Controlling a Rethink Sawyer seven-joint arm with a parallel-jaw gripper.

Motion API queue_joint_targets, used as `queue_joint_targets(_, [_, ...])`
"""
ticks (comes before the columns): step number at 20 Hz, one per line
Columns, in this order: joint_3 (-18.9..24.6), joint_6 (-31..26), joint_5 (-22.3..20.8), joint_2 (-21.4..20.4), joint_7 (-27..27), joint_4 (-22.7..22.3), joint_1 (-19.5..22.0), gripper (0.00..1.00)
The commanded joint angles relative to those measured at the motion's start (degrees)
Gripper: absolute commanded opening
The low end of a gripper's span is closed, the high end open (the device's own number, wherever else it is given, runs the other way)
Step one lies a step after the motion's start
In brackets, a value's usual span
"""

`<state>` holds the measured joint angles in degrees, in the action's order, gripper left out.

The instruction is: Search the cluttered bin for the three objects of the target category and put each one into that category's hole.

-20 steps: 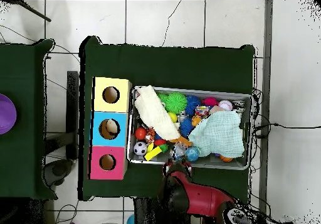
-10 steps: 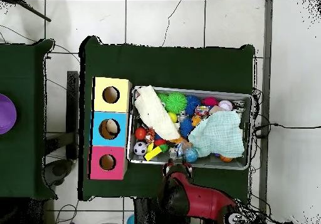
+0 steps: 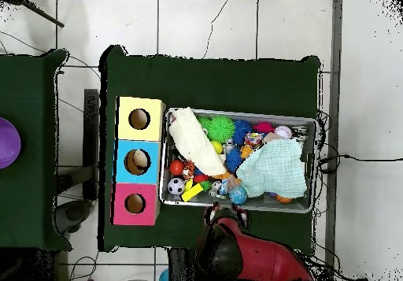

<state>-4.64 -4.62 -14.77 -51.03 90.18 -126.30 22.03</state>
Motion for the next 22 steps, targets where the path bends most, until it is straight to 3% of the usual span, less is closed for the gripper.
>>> queue_joint_targets(1, [5.08, -4.42, 3.26, -3.45, 8.82, 1.49, -0.27, 1.0])
queue_joint_targets(9, [4.35, -1.89, 2.53, -1.22, 9.25, 2.0, -0.83, 1.0])
queue_joint_targets(22, [2.64, 6.57, 1.24, 7.13, 10.55, 3.62, -1.86, 1.0])
